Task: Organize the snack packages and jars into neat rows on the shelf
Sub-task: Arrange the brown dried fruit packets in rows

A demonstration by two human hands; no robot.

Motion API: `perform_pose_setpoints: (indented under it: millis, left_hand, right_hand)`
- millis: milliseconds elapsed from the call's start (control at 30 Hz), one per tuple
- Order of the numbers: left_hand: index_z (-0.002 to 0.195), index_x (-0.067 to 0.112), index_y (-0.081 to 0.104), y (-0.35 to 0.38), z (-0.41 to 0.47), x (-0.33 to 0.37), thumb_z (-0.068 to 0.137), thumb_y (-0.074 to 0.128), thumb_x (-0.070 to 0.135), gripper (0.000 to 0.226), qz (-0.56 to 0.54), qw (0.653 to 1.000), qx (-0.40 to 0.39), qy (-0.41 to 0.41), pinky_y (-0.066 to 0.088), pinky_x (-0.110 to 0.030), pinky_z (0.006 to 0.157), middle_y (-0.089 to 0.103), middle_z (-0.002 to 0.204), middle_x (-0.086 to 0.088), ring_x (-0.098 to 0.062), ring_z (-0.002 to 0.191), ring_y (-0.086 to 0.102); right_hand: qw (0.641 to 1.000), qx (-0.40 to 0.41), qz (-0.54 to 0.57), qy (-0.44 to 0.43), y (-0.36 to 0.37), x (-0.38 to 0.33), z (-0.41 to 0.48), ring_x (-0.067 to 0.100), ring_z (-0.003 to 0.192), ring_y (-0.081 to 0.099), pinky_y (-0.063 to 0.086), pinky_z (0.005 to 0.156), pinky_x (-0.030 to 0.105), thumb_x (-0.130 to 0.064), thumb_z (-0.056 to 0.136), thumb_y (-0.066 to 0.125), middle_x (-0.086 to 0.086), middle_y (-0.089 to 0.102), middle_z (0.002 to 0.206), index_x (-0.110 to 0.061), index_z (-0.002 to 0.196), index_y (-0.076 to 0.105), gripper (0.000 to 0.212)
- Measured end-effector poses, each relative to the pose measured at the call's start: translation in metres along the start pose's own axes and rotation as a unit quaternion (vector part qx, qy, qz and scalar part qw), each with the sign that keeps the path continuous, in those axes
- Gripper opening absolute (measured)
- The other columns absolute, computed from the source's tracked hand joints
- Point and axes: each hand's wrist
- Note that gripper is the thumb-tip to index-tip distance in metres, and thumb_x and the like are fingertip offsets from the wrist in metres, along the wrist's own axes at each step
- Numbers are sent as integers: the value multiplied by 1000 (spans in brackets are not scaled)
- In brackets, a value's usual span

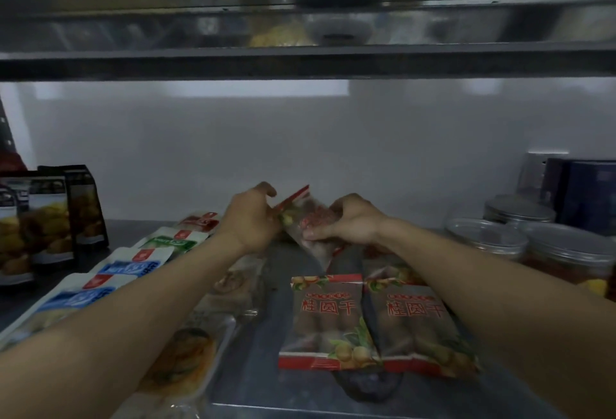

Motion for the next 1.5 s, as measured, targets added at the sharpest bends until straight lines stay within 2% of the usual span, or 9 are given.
perform_pose_setpoints:
  millis: [167,333,433,567,700,800,1033,1333,1500]
  left_hand:
    - [112,9,55,2,-9,23,96,52,26,23,-378,911,-37,-158,56,-35,65,69,97,-14,-26,78,69]
    - [123,9,49,11,-9,42,91,62,14,34,-531,831,-60,-152,57,-38,80,68,109,-17,-28,91,70]
    - [120,-2,55,9,-7,45,91,61,8,32,-553,813,-72,-169,60,-29,64,71,95,-16,-21,70,72]
    - [112,-11,61,13,-8,42,90,64,12,33,-501,836,-89,-206,60,-32,63,72,85,-16,-21,62,70]
    - [131,-5,47,16,-10,40,87,68,12,52,-464,854,-97,-216,59,-30,55,69,107,-19,-22,72,69]
    - [141,8,35,20,-11,33,86,66,4,63,-467,852,-106,-211,57,-28,52,63,121,-20,-24,79,69]
    - [132,5,49,30,-14,26,90,61,1,45,-374,886,-162,-223,56,-45,88,64,114,-16,-32,95,69]
    - [104,18,55,20,-9,38,96,58,18,9,-119,955,-230,-142,53,-17,60,59,89,3,-12,76,60]
    - [123,11,59,3,17,36,86,67,37,46,-5,977,-197,-81,50,-35,94,58,126,-8,-26,110,59]
  right_hand:
    - [987,90,134,-23,0,-10,-7,19,95,66,55,83,31,-42,74,82,1,70,102,-12,105,66,45]
    - [958,54,280,6,-1,-14,-13,22,90,72,58,86,36,-22,84,75,8,73,99,-4,111,62,35]
    - [924,3,381,32,-5,-14,-15,28,90,73,58,87,40,-11,89,67,14,75,99,0,114,64,28]
    - [939,26,339,46,-8,-8,-17,30,89,73,58,86,48,-6,86,69,13,71,107,-6,124,52,41]
    - [956,34,285,61,-7,-2,-21,24,91,70,58,85,41,-11,85,74,10,59,126,-18,151,27,81]
    - [970,42,230,60,-7,2,-25,22,85,68,57,66,34,-22,89,70,9,60,121,-18,149,30,72]
    - [991,129,-39,21,-37,10,-17,28,132,45,40,100,28,-31,98,55,10,40,151,-12,151,31,61]
    - [985,85,-146,27,-37,17,-14,30,128,48,42,96,29,-28,97,56,13,44,147,-7,145,39,55]
    - [974,51,-219,30,-47,13,-3,30,115,56,49,96,36,-32,96,57,15,54,134,-3,132,51,46]
Point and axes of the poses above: each hand's wrist, its own z-axis towards the middle knuckle, its own y-axis out of the palm, x = y × z
